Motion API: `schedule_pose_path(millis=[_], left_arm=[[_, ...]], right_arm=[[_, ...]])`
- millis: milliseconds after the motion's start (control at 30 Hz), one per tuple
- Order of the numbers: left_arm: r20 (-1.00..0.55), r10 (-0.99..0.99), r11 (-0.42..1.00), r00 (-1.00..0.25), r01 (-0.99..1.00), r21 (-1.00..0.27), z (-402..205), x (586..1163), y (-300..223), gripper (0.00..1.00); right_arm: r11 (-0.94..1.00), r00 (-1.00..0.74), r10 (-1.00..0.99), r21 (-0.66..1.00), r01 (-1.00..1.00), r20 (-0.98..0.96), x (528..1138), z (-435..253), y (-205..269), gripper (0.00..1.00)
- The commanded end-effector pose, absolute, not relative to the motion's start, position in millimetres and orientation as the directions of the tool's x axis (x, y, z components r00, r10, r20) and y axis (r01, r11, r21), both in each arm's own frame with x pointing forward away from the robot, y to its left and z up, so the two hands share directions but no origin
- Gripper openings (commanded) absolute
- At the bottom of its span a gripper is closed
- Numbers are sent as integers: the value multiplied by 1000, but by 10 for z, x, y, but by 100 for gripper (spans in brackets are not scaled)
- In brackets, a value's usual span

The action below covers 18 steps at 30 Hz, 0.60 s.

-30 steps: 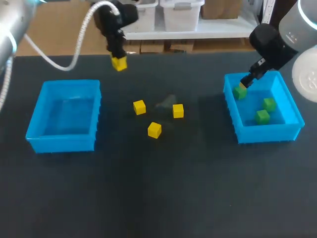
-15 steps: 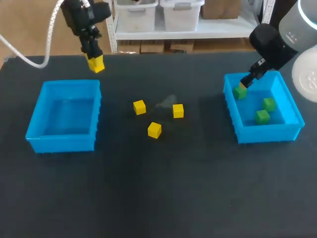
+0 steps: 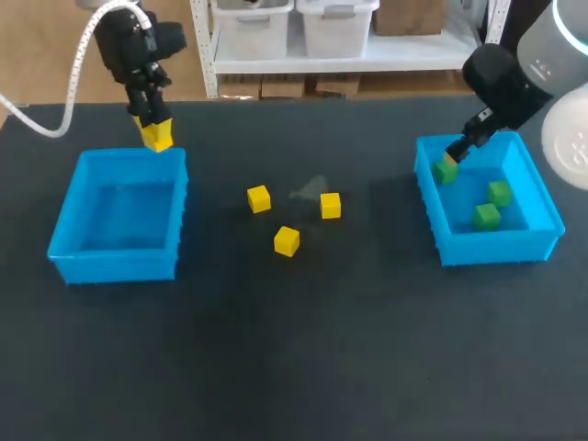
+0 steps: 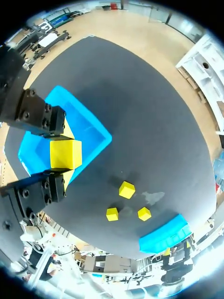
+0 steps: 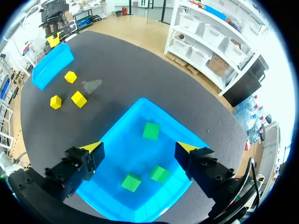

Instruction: Put the green cubes in the right bin and the yellow cubes in the left bin.

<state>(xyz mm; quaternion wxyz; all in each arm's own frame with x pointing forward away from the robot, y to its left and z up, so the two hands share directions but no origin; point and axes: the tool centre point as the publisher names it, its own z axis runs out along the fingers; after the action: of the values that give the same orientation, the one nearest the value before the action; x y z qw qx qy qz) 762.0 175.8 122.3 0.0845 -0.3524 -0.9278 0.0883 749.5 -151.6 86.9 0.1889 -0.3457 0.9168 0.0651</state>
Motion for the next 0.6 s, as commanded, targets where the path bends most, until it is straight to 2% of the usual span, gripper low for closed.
schedule_pose_path(millis=[33, 600], left_arm=[[-61, 632, 748, -772, 629, -210, 1233, 7402, 1892, 0], [-39, 581, 785, -813, 572, -239, 1065, 7058, 2042, 0]], right_arm=[[752, -689, -609, -11, -659, -392, 7492, 871, -1521, 100], [752, -689, -609, -11, -659, -392, 7492, 871, -1521, 100]])
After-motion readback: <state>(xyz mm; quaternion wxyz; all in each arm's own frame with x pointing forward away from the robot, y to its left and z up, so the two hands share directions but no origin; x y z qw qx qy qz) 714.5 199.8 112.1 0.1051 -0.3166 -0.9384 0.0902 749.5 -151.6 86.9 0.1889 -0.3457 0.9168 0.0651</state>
